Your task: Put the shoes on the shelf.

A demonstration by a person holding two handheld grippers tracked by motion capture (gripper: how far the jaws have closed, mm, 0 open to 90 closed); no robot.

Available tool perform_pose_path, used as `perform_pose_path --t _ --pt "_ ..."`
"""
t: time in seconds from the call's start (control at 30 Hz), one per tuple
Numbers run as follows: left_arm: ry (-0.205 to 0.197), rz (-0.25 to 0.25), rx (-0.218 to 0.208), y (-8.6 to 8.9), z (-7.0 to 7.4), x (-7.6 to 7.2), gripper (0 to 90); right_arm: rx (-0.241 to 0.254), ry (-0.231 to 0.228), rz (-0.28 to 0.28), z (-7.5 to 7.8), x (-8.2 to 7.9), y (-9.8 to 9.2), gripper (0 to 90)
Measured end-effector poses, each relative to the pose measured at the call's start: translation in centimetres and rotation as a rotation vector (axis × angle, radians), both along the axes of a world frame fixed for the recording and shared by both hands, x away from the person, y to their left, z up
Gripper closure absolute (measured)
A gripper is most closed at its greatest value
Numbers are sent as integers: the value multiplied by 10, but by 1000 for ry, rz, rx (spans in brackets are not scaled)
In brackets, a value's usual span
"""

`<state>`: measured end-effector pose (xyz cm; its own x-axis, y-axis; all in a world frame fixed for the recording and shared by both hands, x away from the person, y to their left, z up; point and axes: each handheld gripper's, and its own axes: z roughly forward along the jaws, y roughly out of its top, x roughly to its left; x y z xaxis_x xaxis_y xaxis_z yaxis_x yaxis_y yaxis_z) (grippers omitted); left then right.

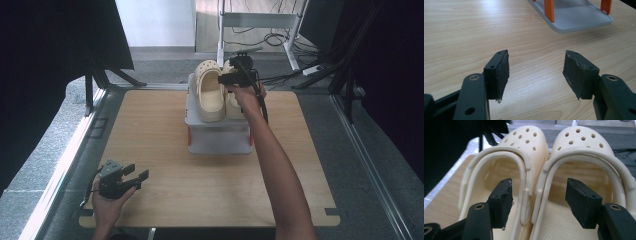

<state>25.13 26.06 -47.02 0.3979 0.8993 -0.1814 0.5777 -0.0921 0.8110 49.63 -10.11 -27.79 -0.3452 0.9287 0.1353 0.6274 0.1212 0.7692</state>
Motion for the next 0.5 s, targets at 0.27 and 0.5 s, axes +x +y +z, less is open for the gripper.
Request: perform_pose_path --t 0.27,0.5 --pt "1 -4 7 -4 1 -1 381 43 -21 86 -2 -24 -21 419" --pt "0 -13 15 -6 1 -1 382 61 -55 142 -5 -45 -37 432"
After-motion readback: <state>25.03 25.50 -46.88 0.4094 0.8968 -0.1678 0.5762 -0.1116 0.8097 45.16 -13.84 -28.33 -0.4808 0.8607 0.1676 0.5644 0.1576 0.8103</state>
